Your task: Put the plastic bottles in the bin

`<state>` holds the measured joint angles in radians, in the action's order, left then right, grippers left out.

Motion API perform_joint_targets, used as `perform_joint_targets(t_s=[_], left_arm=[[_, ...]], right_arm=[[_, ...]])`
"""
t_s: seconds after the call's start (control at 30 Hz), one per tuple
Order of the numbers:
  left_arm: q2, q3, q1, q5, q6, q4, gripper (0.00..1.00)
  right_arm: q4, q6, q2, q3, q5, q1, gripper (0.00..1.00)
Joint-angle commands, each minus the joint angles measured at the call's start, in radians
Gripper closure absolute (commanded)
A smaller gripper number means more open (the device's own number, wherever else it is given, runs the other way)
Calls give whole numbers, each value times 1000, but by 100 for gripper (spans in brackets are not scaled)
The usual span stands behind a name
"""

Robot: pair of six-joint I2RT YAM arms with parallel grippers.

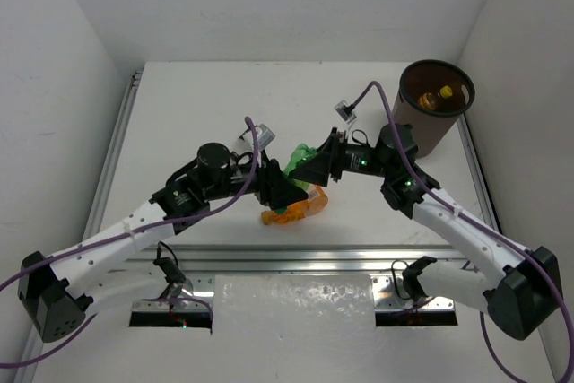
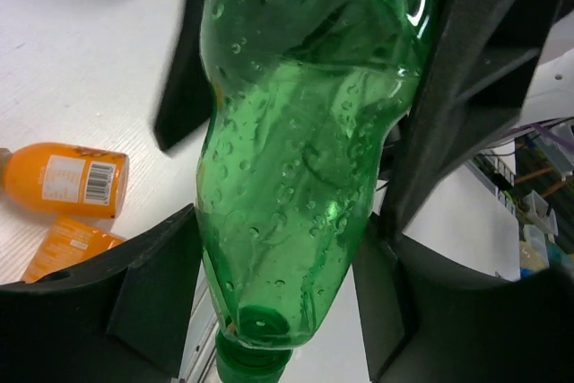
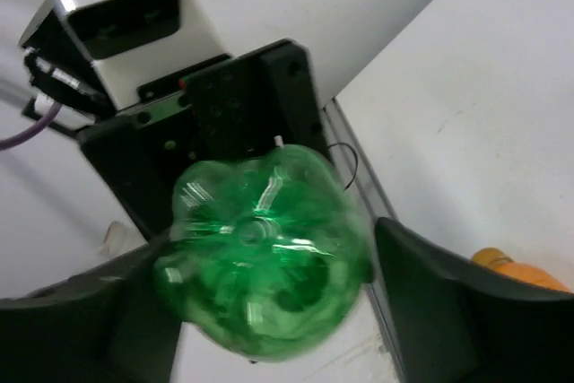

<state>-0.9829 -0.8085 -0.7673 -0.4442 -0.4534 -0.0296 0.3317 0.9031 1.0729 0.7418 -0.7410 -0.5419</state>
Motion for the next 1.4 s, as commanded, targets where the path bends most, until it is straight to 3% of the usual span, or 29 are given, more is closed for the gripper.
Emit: perform_joint_targets(t_s=[0.0, 0.03, 0.07, 0.1, 0.17, 0.2, 0.27, 0.33, 0.47, 0.5, 0.63, 0.73, 0.87, 0.9, 0.93, 0.97, 1.0, 1.17, 1.23, 1.37], left_arm=[[13, 0, -7, -58, 5, 96, 77], [13, -4, -7, -42, 8, 86, 68], [15, -12, -7, -30, 18, 61, 56], [18, -35, -7, 13, 21, 41, 31], [21, -67, -7, 106, 19, -75, 7], [21, -92, -7, 166, 16, -134, 0], [4, -199, -6, 454, -33, -366, 1], [-5, -263, -6, 688, -83, -508, 0], [56, -301, -4, 941, -146, -734, 0], [85, -294, -4, 997, -156, -751, 0], [115, -250, -3, 994, -146, -750, 0], [95, -238, -1, 957, -140, -737, 2], [37, -262, 3, 961, -117, -737, 2], [17, -300, 6, 958, -113, -744, 2], [-2, -322, 14, 955, -105, -748, 2], [-44, -349, 20, 950, -85, -754, 1], [-69, -406, 31, 950, -76, -765, 1], [-244, -492, 247, 885, 33, -704, 2], [-312, -521, 299, 857, 81, -653, 2], [-520, -589, 324, 907, 231, -602, 0]], right_arm=[[76, 3, 44, 68, 8, -44, 24], [76, 2, 53, 74, 5, -55, 38], [76, 2, 62, 77, 5, -55, 72], [46, -3, 64, 90, 12, -55, 97], [-32, -68, 56, 120, 61, -50, 100], [-90, -105, 55, 181, 125, -46, 100], [-302, -215, 48, 263, 239, -18, 100], [-514, -246, 53, 401, 475, 66, 100], [-710, -321, 102, 615, 763, 258, 100], [-746, -357, 142, 698, 928, 296, 100], [-679, -678, 292, 836, 1332, 355, 100], [-712, -710, 415, 951, 1362, 497, 100], [-724, -676, 490, 970, 1307, 591, 100], [-737, -672, 508, 976, 1289, 600, 94], [-750, -659, 528, 981, 1222, 608, 79], [-784, -639, 536, 995, 1198, 611, 38], [-809, -591, 542, 1013, 1194, 611, 4], [-1034, -498, 558, 1183, 1112, 588, 1], [-1050, -487, 496, 1119, 1078, 560, 1], [-984, -475, 119, 807, 775, 513, 1]])
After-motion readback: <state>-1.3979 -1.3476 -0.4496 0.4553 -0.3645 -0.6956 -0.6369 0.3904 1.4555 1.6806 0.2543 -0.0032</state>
